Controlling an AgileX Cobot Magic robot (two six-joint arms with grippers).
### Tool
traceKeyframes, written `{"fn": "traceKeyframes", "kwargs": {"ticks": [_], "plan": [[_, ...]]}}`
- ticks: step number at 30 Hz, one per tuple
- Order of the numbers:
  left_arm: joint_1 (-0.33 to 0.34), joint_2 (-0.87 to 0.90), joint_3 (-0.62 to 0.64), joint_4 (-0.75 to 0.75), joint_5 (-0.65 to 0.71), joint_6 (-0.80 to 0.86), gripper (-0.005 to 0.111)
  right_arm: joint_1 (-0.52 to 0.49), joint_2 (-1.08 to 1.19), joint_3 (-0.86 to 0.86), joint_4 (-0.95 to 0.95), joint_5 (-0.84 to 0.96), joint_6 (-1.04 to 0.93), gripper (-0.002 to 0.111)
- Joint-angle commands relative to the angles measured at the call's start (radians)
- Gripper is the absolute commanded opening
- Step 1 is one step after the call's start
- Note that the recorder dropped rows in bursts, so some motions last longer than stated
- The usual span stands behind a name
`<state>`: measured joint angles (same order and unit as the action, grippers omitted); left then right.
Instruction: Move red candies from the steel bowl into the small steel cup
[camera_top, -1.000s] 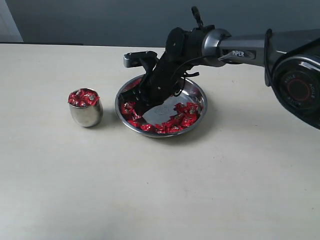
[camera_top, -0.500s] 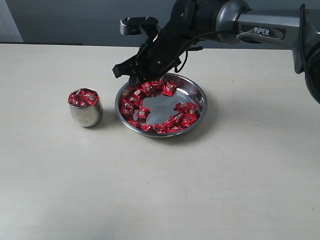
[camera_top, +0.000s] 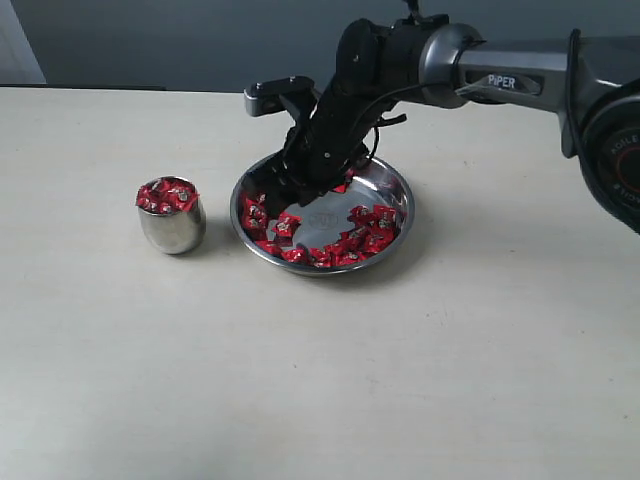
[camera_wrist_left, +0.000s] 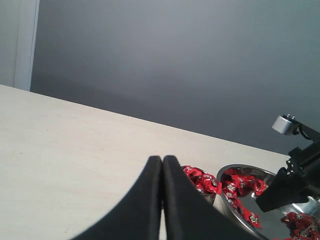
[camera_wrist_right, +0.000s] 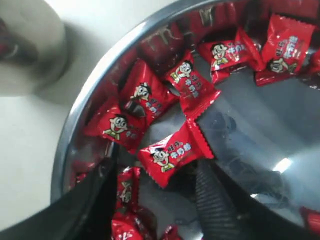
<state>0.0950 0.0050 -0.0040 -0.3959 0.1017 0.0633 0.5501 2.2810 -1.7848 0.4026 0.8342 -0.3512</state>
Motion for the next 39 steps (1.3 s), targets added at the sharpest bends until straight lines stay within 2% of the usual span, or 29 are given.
{"fn": "traceKeyframes", "kwargs": {"ticks": [1, 7, 12, 15, 36, 37, 39], "plan": [[0.001, -0.005, 0.004, -0.01, -0.004, 0.001, 0.0, -0.001, 0.015, 0.004, -0.008, -0.035, -0.011, 0.036], [0.001, -0.005, 0.004, -0.01, -0.004, 0.001, 0.0, -0.001, 0.048, 0.004, -0.006, -0.033, -0.011, 0.036], [0.001, -0.005, 0.004, -0.01, -0.004, 0.001, 0.0, -0.001, 0.054, 0.004, -0.009, -0.041, -0.011, 0.051], [0.001, -0.005, 0.004, -0.01, -0.004, 0.001, 0.0, -0.001, 0.057, 0.004, -0.009, -0.062, -0.011, 0.047], [0.001, -0.005, 0.004, -0.01, -0.004, 0.001, 0.0, 0.022, 0.087, 0.004, -0.017, -0.067, -0.011, 0.047], [0.001, -0.005, 0.004, -0.01, -0.004, 0.001, 0.0, 0.027, 0.087, 0.004, -0.017, -0.069, -0.011, 0.046], [0.001, -0.005, 0.004, -0.01, -0.004, 0.001, 0.0, 0.027, 0.087, 0.004, -0.023, -0.068, -0.011, 0.034]]}}
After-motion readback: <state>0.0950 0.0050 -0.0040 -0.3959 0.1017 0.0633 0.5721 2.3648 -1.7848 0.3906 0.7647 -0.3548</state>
